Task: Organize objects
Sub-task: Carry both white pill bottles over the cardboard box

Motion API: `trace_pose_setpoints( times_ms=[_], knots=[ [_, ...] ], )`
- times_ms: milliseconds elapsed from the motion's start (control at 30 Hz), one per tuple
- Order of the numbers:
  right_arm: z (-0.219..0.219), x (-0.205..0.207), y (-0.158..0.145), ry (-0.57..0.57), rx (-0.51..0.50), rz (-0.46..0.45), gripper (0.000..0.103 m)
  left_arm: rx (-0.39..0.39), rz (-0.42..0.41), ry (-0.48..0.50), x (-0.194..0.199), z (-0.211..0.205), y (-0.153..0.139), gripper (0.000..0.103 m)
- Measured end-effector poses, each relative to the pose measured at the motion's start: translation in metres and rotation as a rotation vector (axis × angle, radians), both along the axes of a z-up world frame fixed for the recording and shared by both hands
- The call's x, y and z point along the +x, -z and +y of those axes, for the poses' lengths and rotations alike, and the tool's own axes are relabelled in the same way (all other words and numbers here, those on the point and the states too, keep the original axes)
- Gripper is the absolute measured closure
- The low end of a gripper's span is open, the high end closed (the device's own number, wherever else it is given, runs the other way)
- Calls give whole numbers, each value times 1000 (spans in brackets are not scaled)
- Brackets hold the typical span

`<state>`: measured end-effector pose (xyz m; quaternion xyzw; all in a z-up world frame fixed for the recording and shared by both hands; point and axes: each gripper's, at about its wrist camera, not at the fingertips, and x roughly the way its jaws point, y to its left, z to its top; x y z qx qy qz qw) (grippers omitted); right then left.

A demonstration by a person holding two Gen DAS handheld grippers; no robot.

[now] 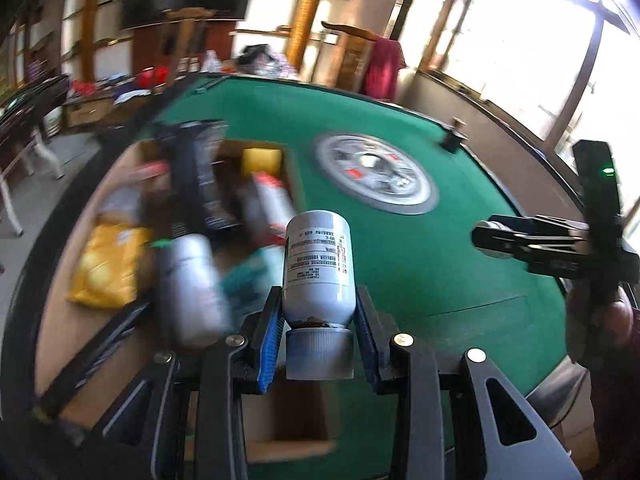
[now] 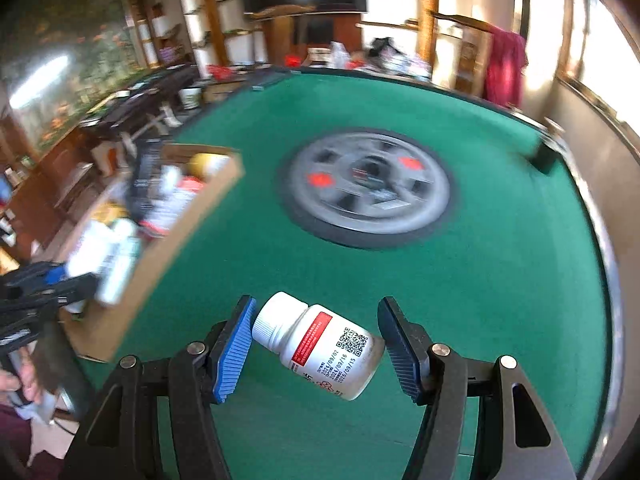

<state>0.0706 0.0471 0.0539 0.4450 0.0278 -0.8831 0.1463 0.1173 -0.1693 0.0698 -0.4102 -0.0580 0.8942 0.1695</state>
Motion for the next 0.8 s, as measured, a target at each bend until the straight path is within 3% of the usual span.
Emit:
trace_pose_setpoints(
  times_ms=[233,433,567,800],
  knots=[
    [-93,13,-7,-183,-62,4,35,-21,-27,-146,7,-67,15,70],
    [-142,15,-2,-281,-64,-16,35,-17,-13,-254,12,-121,13,70],
    [-163,10,8,-314,-70,-48,35,-39,-65,-250,4,-134,23,70],
    [-190,9,22,-383,-95,-99,35,42,-143,-172,-5,-119,43,71]
  ],
)
